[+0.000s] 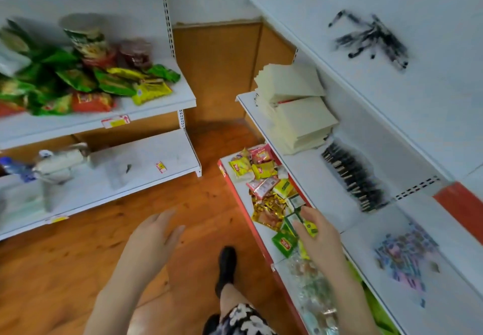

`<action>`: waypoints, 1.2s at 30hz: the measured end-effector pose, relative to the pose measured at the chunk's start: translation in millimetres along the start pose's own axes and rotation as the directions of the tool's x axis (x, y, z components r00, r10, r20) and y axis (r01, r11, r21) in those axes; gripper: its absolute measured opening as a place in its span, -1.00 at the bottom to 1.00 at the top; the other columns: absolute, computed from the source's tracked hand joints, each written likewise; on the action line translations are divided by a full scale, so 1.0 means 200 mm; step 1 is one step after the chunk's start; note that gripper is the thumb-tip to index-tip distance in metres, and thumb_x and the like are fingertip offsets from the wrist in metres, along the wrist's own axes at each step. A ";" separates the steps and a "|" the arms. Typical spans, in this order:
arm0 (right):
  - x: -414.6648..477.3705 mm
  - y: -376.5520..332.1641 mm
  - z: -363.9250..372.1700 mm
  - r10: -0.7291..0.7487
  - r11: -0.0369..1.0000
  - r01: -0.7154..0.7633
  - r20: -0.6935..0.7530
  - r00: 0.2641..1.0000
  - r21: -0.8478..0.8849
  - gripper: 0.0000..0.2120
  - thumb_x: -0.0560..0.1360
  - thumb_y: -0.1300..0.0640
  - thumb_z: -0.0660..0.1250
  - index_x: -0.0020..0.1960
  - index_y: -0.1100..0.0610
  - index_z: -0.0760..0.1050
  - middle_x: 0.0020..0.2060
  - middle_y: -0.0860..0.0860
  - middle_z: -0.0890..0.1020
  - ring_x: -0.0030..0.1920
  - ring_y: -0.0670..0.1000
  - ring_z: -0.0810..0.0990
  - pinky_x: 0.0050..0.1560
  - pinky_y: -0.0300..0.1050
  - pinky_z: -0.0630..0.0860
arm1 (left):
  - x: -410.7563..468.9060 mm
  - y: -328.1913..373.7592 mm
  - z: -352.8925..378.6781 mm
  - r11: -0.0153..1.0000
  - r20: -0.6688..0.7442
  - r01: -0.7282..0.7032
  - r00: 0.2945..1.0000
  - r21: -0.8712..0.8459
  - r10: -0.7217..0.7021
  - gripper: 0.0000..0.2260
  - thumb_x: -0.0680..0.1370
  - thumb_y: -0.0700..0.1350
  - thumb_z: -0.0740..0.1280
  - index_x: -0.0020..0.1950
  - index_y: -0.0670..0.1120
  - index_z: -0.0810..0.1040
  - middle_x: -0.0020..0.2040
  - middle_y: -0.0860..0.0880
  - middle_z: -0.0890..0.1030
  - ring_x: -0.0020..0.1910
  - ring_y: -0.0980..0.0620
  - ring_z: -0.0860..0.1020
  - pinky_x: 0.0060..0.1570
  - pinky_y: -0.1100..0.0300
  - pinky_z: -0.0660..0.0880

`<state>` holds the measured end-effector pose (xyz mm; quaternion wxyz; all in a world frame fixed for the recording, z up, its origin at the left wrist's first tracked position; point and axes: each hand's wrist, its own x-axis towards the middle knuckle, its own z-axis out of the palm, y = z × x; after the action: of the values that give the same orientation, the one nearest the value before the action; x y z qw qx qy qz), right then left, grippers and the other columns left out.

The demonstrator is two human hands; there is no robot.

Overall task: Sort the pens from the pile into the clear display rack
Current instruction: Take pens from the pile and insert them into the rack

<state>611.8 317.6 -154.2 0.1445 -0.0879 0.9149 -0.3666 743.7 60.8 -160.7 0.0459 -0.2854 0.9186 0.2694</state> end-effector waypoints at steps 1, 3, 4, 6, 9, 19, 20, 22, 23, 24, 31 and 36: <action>0.06 -0.01 0.02 -0.005 1.000 0.005 -0.006 1.000 -0.008 -0.65 0.53 0.13 0.26 0.30 0.13 0.39 0.22 0.02 0.52 0.20 -0.04 0.46 0.14 -0.26 0.30 | 0.05 -0.01 -0.01 1.000 0.002 0.010 1.000 -0.005 -0.010 -0.57 0.56 0.02 0.22 0.40 -0.09 0.35 0.34 -0.09 0.46 0.32 -0.05 0.42 0.25 0.14 0.36; 0.18 -0.05 0.04 -0.008 1.000 0.008 -0.018 1.000 -0.007 -0.68 0.53 0.17 0.26 0.27 0.16 0.41 0.17 0.03 0.55 0.12 -0.07 0.47 0.10 -0.26 0.32 | 0.19 -0.01 -0.03 0.999 0.000 0.029 1.000 -0.023 -0.029 -0.57 0.56 0.03 0.22 0.40 -0.09 0.35 0.35 -0.08 0.45 0.33 -0.04 0.41 0.26 0.14 0.36; 0.25 -0.07 0.06 -0.001 1.000 0.001 -0.025 1.000 -0.005 -0.70 0.53 0.18 0.26 0.26 0.16 0.42 0.14 0.03 0.55 0.09 -0.08 0.47 0.08 -0.28 0.32 | 0.27 -0.01 -0.04 0.999 -0.006 0.037 0.999 -0.032 -0.038 -0.57 0.56 0.03 0.22 0.40 -0.08 0.35 0.36 -0.08 0.44 0.34 -0.05 0.39 0.27 0.13 0.35; 0.41 -0.12 0.08 0.015 1.000 -0.014 -0.048 0.999 0.016 -0.71 0.53 0.20 0.26 0.25 0.18 0.43 0.07 0.02 0.55 0.10 -0.02 0.51 -0.01 -0.35 0.34 | 0.44 0.00 -0.07 0.998 -0.026 0.047 0.999 -0.051 -0.048 -0.58 0.56 0.02 0.23 0.39 -0.09 0.37 0.35 -0.09 0.45 0.34 -0.06 0.40 0.27 0.12 0.34; 0.68 -0.23 0.12 0.024 0.997 -0.017 -0.091 0.996 0.080 -0.73 0.53 0.19 0.26 0.22 0.16 0.45 0.00 -0.03 0.52 0.00 -0.04 0.51 -0.15 -0.40 0.36 | 0.74 0.05 -0.13 0.997 -0.035 0.031 0.999 -0.065 -0.033 -0.59 0.56 0.03 0.23 0.38 -0.07 0.38 0.33 -0.07 0.47 0.31 -0.04 0.43 0.26 0.14 0.35; 1.38 -0.64 0.18 -0.046 0.993 0.053 -0.062 0.997 0.107 -0.76 0.54 0.18 0.24 0.20 0.11 0.45 -0.03 -0.14 0.49 0.01 -0.18 0.44 -0.16 -0.61 0.32 | 1.50 0.22 -0.34 0.993 -0.046 -0.093 0.995 -0.076 0.090 -0.67 0.56 -0.03 0.24 0.31 -0.08 0.46 0.29 -0.08 0.52 0.25 -0.05 0.47 0.20 0.15 0.36; 1.43 -0.65 0.20 -0.032 0.993 0.040 -0.073 0.997 0.114 -0.76 0.54 0.17 0.24 0.20 0.11 0.45 -0.03 -0.14 0.49 0.01 -0.19 0.44 -0.17 -0.63 0.31 | 1.57 0.23 -0.35 0.991 -0.030 -0.109 0.994 -0.072 0.107 -0.67 0.56 -0.02 0.24 0.31 -0.08 0.46 0.29 -0.07 0.51 0.25 -0.04 0.48 0.19 0.15 0.37; 1.52 -0.67 0.22 0.002 0.992 0.014 -0.126 0.992 0.124 -0.74 0.54 0.14 0.25 0.22 0.11 0.46 0.01 -0.15 0.49 0.07 -0.17 0.45 -0.11 -0.59 0.29 | 1.73 0.24 -0.36 0.985 -0.001 -0.155 0.988 -0.072 0.155 -0.66 0.56 -0.01 0.24 0.32 -0.08 0.45 0.29 -0.07 0.51 0.25 -0.04 0.47 0.20 0.16 0.36; 1.57 -0.68 0.24 0.023 0.992 -0.003 -0.157 0.987 0.124 -0.73 0.54 0.13 0.25 0.22 0.12 0.46 0.03 -0.14 0.50 0.10 -0.17 0.44 -0.06 -0.54 0.27 | 1.83 0.24 -0.37 0.981 0.013 -0.185 0.982 -0.063 0.187 -0.65 0.56 -0.01 0.23 0.32 -0.08 0.45 0.29 -0.07 0.52 0.25 -0.04 0.47 0.21 0.16 0.35; 1.61 -0.68 0.25 0.051 0.992 -0.028 -0.185 0.981 0.122 -0.72 0.53 0.13 0.26 0.23 0.13 0.46 0.06 -0.11 0.51 0.11 -0.16 0.44 0.01 -0.48 0.25 | 1.92 0.25 -0.38 0.974 0.025 -0.220 0.975 -0.049 0.221 -0.65 0.56 -0.01 0.24 0.31 -0.09 0.45 0.28 -0.07 0.52 0.25 -0.04 0.47 0.21 0.17 0.35; 1.83 -0.83 0.31 0.277 0.960 -0.227 -0.422 0.863 0.165 -0.72 0.53 0.11 0.27 0.21 0.15 0.49 0.18 0.04 0.56 0.17 -0.04 0.48 0.13 -0.33 0.27 | 2.52 0.50 -0.53 0.824 0.170 -0.567 0.813 0.016 0.557 -0.64 0.58 0.01 0.20 0.34 -0.07 0.42 0.28 -0.04 0.50 0.23 -0.01 0.47 0.18 0.20 0.38; 1.73 -0.90 0.29 0.429 0.902 -0.365 -0.567 0.703 0.229 -0.74 0.53 0.11 0.27 0.19 0.14 0.50 0.16 0.02 0.57 0.15 -0.05 0.48 0.11 -0.33 0.28 | 2.62 0.72 -0.54 0.635 0.270 -0.767 0.595 -0.090 0.757 -0.67 0.57 -0.03 0.22 0.31 -0.08 0.44 0.23 -0.05 0.54 0.17 0.01 0.51 0.04 0.30 0.38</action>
<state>314.2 58.9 -137.1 -0.0758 0.2403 0.8899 -0.3804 235.6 -157.7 -124.9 0.0622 0.1763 0.9402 0.2847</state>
